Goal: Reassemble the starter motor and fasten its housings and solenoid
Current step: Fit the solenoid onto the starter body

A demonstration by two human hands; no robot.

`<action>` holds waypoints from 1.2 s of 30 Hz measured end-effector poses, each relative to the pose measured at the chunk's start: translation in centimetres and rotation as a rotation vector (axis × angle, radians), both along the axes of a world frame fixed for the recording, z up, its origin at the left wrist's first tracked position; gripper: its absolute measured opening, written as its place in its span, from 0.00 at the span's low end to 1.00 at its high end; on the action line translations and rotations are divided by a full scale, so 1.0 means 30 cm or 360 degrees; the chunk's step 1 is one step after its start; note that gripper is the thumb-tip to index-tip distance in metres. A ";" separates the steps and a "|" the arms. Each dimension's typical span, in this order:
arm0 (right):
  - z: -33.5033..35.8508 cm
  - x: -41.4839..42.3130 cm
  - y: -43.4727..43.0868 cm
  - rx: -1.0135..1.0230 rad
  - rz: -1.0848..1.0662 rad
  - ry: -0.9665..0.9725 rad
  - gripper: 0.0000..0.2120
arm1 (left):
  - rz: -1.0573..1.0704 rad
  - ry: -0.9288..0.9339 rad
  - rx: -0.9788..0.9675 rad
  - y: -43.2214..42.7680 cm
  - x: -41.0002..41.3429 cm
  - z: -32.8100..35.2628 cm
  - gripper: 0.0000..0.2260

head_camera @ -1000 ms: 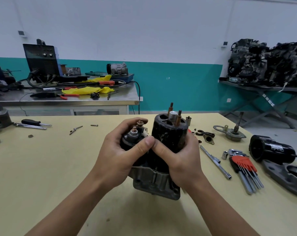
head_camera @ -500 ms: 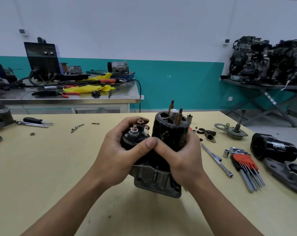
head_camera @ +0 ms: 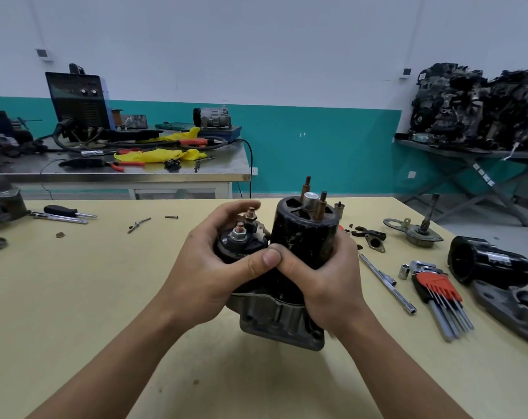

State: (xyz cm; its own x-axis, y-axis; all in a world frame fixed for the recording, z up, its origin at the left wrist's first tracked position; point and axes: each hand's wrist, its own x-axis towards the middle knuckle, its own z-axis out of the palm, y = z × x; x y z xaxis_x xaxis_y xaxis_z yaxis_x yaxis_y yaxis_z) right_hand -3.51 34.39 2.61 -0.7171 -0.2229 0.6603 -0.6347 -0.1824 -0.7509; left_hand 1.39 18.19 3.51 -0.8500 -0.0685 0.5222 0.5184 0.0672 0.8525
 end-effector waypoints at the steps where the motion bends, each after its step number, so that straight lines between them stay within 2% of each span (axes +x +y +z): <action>1: 0.000 0.001 0.000 0.0001 0.0005 0.0002 0.14 | 0.0022 0.0021 0.0032 0.001 0.000 -0.004 0.32; 5: -0.002 -0.001 0.002 -0.0004 -0.0014 -0.0009 0.13 | 0.0137 0.0157 0.0007 0.015 -0.001 -0.012 0.26; 9: -0.002 -0.001 0.003 -0.0009 -0.0001 0.0009 0.13 | 0.0082 0.0103 -0.0010 0.013 0.007 0.006 0.24; 14: -0.002 0.001 0.003 0.0009 0.0049 0.0041 0.14 | -0.0187 -0.0080 -0.0027 -0.004 0.011 0.026 0.26; 17: -0.002 0.001 0.002 0.0005 0.0054 0.0034 0.14 | -0.0118 -0.0087 0.0016 -0.002 0.015 0.019 0.32; 20: -0.003 -0.001 0.002 -0.0013 0.0032 0.0024 0.13 | -0.0063 -0.0014 0.0134 0.014 0.018 0.008 0.29; 23: -0.005 -0.002 0.002 -0.0019 0.0020 0.0017 0.13 | -0.0012 0.0014 0.0097 0.021 0.020 0.012 0.26; 29: -0.008 0.000 0.003 0.0008 0.0064 0.0025 0.15 | -0.0199 -0.0126 0.0027 -0.003 0.025 0.028 0.30; 33: -0.006 -0.003 0.005 -0.0001 0.0032 -0.0016 0.14 | 0.0043 -0.0013 -0.0035 0.002 0.026 0.032 0.34; 36: -0.009 -0.008 0.010 -0.0009 0.0058 -0.0056 0.14 | 0.0163 0.0101 -0.0003 -0.023 0.027 0.053 0.28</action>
State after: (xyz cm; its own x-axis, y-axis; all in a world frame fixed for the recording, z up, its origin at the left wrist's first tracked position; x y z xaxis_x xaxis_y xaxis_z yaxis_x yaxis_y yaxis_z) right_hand -3.75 34.68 2.33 -0.7314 -0.2457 0.6362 -0.6007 -0.2096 -0.7715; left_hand 2.18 17.51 5.10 -0.8038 -0.1524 0.5750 0.5616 0.1243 0.8180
